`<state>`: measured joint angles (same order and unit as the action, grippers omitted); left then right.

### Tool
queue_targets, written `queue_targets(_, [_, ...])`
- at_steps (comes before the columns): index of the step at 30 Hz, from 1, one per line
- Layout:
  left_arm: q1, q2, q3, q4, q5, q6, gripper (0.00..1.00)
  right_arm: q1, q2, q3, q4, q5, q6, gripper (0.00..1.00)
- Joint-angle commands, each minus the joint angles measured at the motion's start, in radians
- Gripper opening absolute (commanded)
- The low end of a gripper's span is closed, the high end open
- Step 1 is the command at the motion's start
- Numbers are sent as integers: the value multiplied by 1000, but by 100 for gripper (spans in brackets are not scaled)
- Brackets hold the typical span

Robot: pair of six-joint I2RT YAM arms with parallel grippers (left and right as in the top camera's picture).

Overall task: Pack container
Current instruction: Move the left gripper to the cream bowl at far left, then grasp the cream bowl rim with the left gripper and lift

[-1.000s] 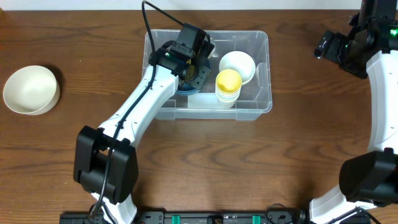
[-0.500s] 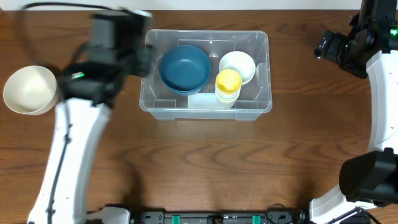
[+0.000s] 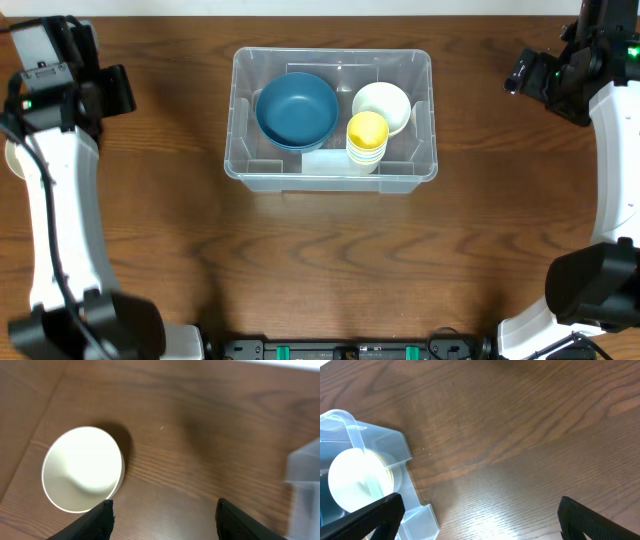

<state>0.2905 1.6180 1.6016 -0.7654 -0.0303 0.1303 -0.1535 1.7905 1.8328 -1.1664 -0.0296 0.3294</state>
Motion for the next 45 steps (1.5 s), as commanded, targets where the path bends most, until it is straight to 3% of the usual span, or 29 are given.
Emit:
queue_targets(1, [39,93,4,24,-8,-13,66,-3,-15,12,-1,3,7,99])
queue_targets(9, [122,252,4,126,-8,-11,75,-3,-15,12,-1,3,7,99])
queue_targets(16, [187,316,4,225,-8,-11,75,-3,-15,12,-1,3,7,99])
queue_targets(28, [203,473,4,220,-7,-13,73,-3,-15,12,-1,3,7,99])
queue_targets(32, [203,487,-6,215,-7,-12,61,-3,-15,12,-1,3,7,99])
queue_targets(36, [203,487,-12,217,-7,-18,30,-3,-15,12,-1,3,7,99])
queue_targets(39, [203,487,-12,215,-7,-47,14,-3,-16,12,-1,3,7,99])
queue_targets(45, [203,487,-14,202,-7,-50,12,-3,-15,12,-1,3,7,99])
